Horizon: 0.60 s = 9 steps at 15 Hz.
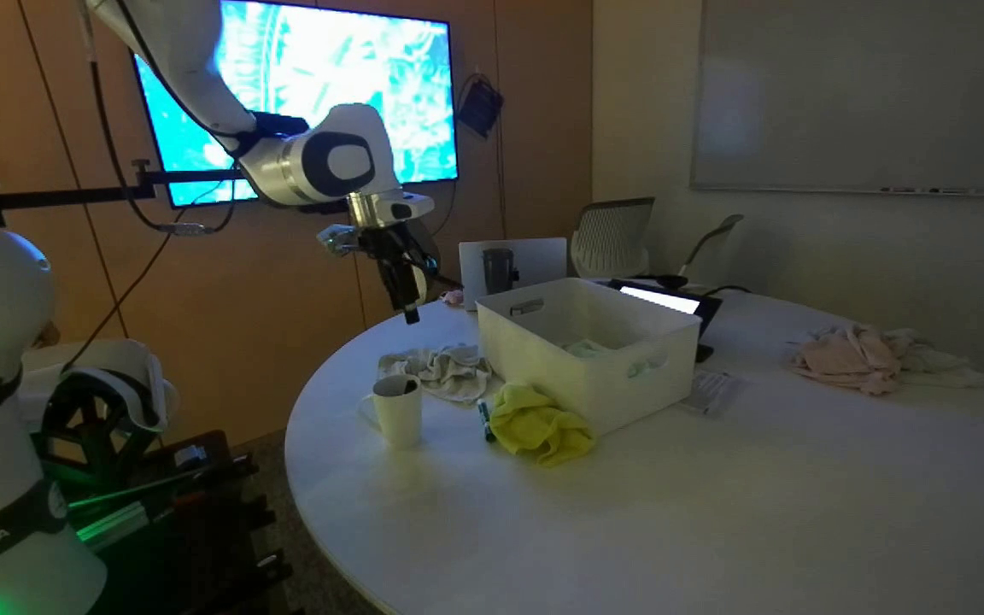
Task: Put the green towel in the basket, then put the two markers in the cup, then put the other green towel in the basket, then the black tape in the cup, then the white towel in the basket
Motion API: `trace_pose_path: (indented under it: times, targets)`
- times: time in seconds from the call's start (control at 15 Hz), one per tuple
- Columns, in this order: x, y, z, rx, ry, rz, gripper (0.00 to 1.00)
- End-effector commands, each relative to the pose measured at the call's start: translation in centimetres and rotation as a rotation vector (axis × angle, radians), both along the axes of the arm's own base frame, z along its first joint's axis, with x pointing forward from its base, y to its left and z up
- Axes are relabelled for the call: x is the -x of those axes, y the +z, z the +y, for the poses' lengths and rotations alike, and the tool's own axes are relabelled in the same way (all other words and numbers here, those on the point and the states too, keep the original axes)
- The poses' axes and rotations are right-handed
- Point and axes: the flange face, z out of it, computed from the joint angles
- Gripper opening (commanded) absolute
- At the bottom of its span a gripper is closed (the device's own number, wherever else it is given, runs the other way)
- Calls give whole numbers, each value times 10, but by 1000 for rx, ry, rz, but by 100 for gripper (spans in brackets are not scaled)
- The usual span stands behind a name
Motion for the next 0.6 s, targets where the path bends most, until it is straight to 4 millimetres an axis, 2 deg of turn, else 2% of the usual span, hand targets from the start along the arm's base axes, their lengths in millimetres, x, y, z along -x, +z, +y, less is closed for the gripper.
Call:
trace_pose_path:
  times: [0.0, 0.13, 0.27, 0.53]
  targets:
    - [-39, -24, 3, -4, 49, 50, 100]
    - [-54, -41, -3, 4, 47, 64, 100]
    - [-66, -50, -13, 2, 45, 83, 100]
    - [-79, -73, -27, -9, 41, 117, 100]
